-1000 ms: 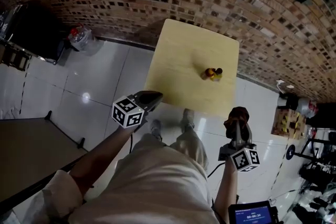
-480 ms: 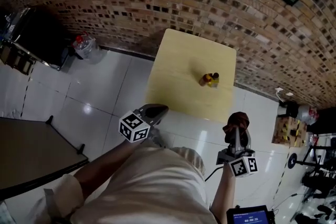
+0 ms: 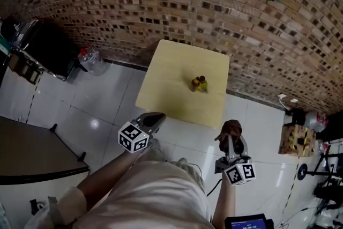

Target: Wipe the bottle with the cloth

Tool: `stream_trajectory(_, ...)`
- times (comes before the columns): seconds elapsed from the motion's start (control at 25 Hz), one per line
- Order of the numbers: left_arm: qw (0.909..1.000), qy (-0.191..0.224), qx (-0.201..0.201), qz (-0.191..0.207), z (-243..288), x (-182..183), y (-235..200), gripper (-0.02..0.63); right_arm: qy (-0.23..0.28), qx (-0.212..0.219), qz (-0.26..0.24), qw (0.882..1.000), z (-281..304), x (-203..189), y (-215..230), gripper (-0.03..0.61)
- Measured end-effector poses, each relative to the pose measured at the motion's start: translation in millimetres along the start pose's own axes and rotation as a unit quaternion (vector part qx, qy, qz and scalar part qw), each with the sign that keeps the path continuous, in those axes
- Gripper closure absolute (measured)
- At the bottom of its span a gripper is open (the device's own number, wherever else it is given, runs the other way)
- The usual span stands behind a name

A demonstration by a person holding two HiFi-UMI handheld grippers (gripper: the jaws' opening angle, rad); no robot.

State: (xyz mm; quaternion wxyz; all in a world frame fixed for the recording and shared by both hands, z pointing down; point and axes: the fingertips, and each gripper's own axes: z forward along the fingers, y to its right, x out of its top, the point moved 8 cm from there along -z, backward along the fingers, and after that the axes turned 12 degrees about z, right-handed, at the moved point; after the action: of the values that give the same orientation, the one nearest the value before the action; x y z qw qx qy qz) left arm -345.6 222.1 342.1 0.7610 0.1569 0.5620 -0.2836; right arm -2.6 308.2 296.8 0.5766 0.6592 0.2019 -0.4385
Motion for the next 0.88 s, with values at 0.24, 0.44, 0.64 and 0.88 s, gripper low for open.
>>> stream_trajectory(0.24,0.9985,-0.012,0.052,0.012,-4,2,40,0.597,-0.022,0.027,0.001,0.999,-28,0,28,0.480)
stream_trajectory(0.44,0.9978,-0.009,0.065,0.002,-7,2,64,0.597,-0.038,0.035,-0.008,0.999,-42,-8,36,0.488)
stream_trajectory(0.64,0.9987,-0.017,0.042,0.024,-1,7,68,0.597,-0.030,0.044,-0.009,0.999,-39,-7,21,0.489)
stream_trajectory(0.88,0.9992,-0.002,0.040,0.011,0,9,64,0.597,-0.034,0.043,-0.016,0.998,-36,-14,11,0.489)
